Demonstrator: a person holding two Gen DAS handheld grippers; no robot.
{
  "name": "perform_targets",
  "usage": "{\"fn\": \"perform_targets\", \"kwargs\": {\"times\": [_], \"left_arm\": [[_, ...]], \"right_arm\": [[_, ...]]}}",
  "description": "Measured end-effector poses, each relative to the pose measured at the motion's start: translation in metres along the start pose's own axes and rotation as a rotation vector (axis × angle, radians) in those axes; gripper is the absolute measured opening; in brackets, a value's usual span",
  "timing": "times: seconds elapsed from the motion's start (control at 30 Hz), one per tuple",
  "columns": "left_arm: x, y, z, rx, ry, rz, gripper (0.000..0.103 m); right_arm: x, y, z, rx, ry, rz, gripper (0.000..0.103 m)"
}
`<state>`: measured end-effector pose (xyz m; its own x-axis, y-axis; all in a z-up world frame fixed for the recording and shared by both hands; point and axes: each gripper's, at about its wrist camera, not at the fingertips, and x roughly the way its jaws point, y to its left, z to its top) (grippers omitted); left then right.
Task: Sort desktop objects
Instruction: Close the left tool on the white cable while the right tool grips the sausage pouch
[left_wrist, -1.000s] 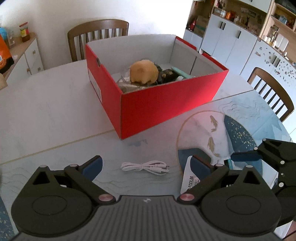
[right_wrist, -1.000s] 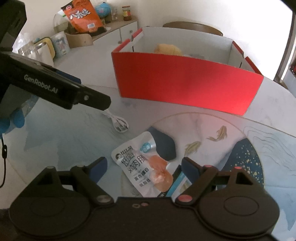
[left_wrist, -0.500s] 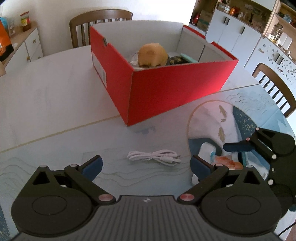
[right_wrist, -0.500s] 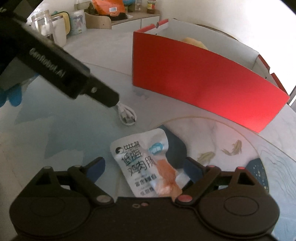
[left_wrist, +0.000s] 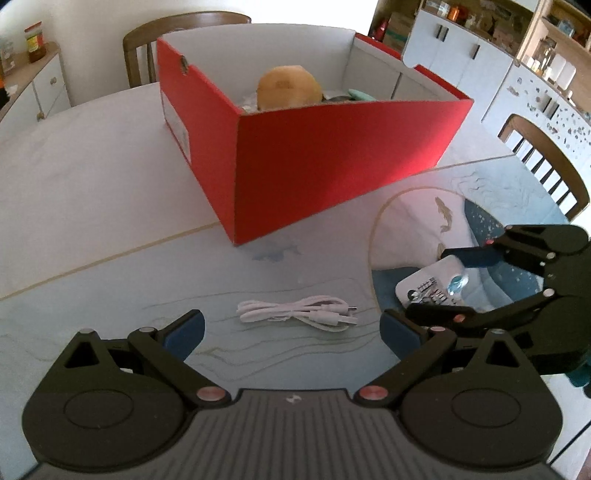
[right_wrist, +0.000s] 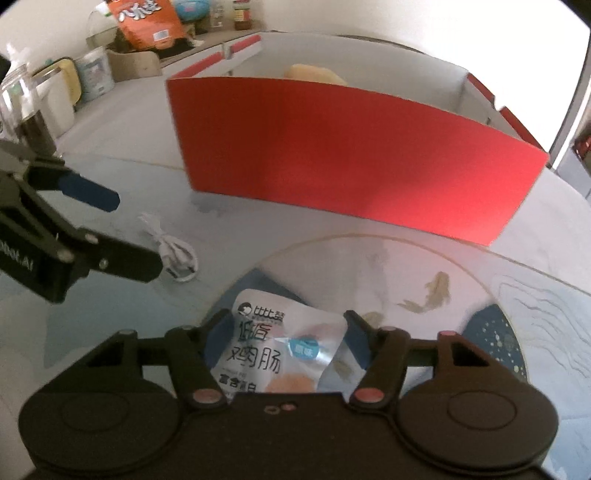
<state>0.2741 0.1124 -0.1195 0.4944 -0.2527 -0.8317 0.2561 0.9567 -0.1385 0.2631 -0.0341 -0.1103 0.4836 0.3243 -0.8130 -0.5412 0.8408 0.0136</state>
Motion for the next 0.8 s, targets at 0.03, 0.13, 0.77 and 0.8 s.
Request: {"fn": "perform_targets", "kwargs": {"times": [0.03,0.13,0.77,0.8], "left_arm": [[0.002,-0.002,0.000,0.011,-0.003,0.003,0.102],[0.004,-0.007,-0.001,0.042,-0.015,0.018,0.101],[0.018,-0.015,-0.010,0.082,-0.065,0.101,0.079],[0.018,-0.016,-0.010,0.087,-0.069,0.110,0.077]], "right_arm": [[0.001,-0.001,0.003,0.003,0.001,-0.003,0.065],[-0.002,0.000,0.000,0.008,0.007,-0.007,0.065],[-0.003,-0.002,-0.006,0.071,0.024,-0.046,0.064],[-0.004,-0.002,-0.006,0.068,0.022,-0.044,0.063]]}}
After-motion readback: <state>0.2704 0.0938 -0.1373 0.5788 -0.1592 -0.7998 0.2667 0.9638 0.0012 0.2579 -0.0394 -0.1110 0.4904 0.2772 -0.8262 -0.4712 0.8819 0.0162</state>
